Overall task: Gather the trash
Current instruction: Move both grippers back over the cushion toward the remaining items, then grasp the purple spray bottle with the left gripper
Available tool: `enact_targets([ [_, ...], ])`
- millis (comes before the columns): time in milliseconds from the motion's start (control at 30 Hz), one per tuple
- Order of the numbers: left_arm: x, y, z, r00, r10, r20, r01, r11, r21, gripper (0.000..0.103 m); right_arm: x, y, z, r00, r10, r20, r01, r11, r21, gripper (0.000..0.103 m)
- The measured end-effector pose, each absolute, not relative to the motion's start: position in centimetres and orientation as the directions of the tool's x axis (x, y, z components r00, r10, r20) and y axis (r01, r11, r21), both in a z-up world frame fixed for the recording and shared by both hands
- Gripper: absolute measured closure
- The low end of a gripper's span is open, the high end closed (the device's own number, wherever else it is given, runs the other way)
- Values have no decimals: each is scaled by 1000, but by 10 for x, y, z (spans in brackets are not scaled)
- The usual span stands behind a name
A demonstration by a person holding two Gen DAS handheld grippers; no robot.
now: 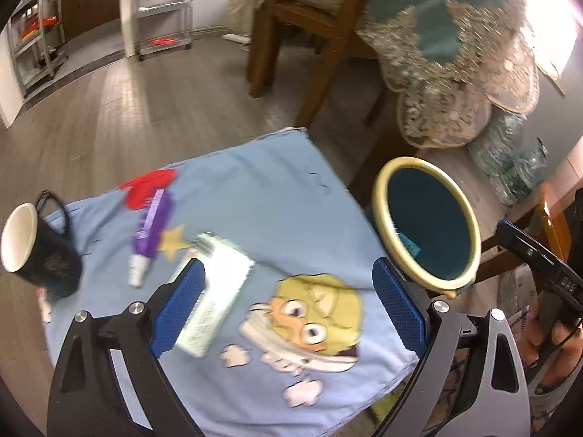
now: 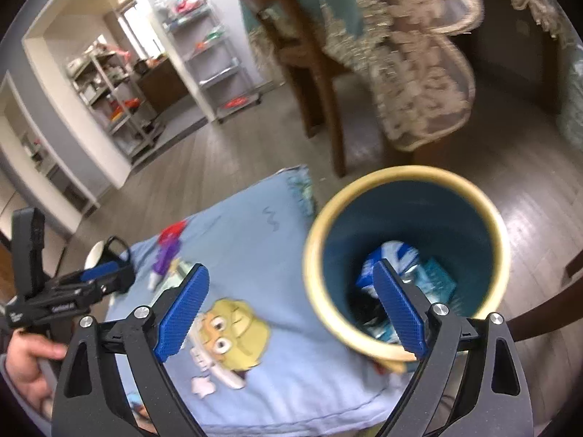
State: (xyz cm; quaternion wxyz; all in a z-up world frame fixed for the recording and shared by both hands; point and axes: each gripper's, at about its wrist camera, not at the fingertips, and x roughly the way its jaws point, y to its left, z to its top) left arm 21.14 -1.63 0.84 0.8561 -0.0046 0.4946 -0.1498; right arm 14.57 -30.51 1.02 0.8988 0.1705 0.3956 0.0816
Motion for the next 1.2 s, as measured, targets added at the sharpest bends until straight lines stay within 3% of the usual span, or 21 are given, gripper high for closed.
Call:
enact_targets([
  [267, 223, 43, 7, 481, -189, -856, 179, 977, -115, 12, 147, -270, 3, 646, 296, -703, -77, 942, 326, 11],
  [533, 258, 70, -34, 426, -121, -896, 123, 990, -75, 14, 157, -239, -16, 587, 327, -741, -103, 938, 332, 11],
  [700, 287, 79, -63, 393, -85, -915, 129, 991, -37, 32, 161, -214, -26, 546, 359, -757, -136, 930, 342, 11],
  [967, 325, 80, -101, 346, -73, -935, 148, 989, -23, 41, 158, -175, -36, 484, 386, -786, -202, 923, 329, 11],
  [1033, 330, 79, -110, 328, -68, -942, 157, 988, -17, 48, 157, -167, -38, 470, 389, -792, -214, 921, 325, 11],
  [1133, 332, 78, -122, 297, -48, -954, 160, 987, 0, 67, 156, -157, -40, 451, 396, -800, -228, 918, 326, 11],
  [1200, 332, 80, -122, 299, -49, -953, 150, 989, -4, 68, 155, -150, -41, 440, 398, -805, -235, 916, 325, 11],
])
